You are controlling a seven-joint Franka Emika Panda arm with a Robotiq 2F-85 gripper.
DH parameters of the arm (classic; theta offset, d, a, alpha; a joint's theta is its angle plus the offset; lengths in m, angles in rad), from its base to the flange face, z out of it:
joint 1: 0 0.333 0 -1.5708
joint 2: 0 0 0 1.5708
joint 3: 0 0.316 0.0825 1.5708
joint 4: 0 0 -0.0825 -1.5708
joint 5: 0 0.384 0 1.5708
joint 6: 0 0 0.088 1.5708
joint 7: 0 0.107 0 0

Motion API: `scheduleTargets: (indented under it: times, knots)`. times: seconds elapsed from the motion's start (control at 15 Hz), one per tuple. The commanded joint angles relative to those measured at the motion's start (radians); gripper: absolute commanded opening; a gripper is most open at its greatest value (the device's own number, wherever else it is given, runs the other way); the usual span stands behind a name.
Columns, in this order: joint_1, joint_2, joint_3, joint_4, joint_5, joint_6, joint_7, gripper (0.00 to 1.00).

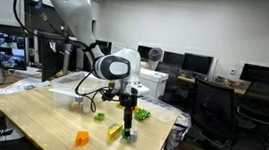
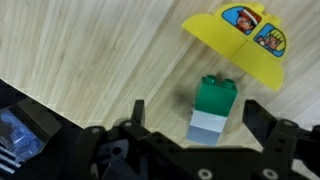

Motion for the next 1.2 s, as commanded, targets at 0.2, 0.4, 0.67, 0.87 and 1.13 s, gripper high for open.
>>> scheduleTargets:
  times: [0.2,0.4,0.67,0.87,1.13]
  knots:
    - [0.007,0.13,-0.023,0.119,0.065,-0.032,-0.027,1.0]
    - [0.013,0.154,-0.029,0.138,0.07,-0.022,-0.021,0.69]
    - [0.01,0.146,-0.026,0.14,0.083,-0.018,-0.024,0.45]
    - [0.013,0.133,-0.028,0.128,0.094,-0.012,-0.021,0.19]
    - [0.016,0.107,-0.037,0.104,0.097,-0.015,-0.019,0.11]
